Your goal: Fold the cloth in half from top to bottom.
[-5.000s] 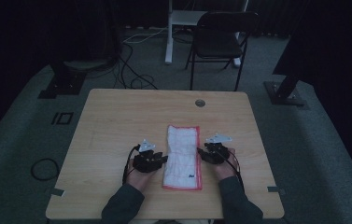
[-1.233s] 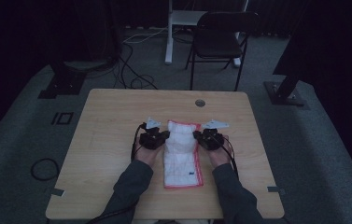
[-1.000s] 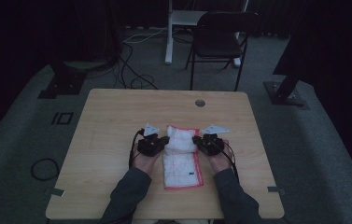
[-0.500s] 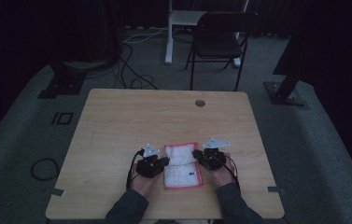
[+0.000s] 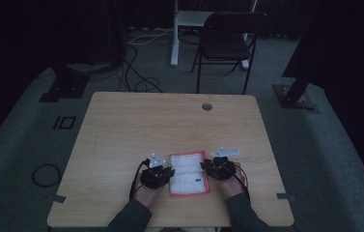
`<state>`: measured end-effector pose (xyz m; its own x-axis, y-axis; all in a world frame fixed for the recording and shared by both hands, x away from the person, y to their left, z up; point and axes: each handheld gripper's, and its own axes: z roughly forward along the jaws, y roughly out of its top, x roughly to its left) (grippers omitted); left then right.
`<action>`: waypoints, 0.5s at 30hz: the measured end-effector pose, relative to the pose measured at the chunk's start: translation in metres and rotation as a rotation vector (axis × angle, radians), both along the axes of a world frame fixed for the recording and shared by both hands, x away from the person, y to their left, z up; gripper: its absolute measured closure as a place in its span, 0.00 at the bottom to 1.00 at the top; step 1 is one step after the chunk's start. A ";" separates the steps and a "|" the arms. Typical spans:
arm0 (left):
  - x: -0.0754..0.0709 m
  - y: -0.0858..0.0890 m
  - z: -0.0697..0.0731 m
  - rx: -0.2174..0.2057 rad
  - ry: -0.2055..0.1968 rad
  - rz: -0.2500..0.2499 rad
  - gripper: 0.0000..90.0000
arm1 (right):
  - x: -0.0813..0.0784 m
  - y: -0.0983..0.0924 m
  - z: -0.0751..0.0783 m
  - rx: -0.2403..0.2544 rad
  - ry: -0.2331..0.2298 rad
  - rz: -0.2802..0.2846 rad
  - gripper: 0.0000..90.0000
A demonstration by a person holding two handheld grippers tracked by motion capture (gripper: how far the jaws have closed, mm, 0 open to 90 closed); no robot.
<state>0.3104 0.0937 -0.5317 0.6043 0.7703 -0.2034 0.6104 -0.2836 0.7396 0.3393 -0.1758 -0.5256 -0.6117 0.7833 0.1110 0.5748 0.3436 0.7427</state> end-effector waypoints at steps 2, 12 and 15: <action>0.000 0.002 0.003 -0.008 -0.007 0.001 0.79 | 0.000 0.000 0.001 0.002 -0.006 -0.005 0.74; 0.007 0.012 0.017 -0.040 -0.051 0.041 0.70 | 0.004 -0.004 0.009 0.029 -0.028 -0.032 0.63; 0.011 0.014 0.019 -0.042 -0.064 0.055 0.68 | 0.007 -0.003 0.010 0.039 -0.032 -0.039 0.62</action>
<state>0.3210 0.1074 -0.5126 0.5740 0.7943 -0.1990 0.5757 -0.2187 0.7879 0.3462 -0.1786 -0.5153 -0.5846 0.8019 0.1228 0.5629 0.2920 0.7732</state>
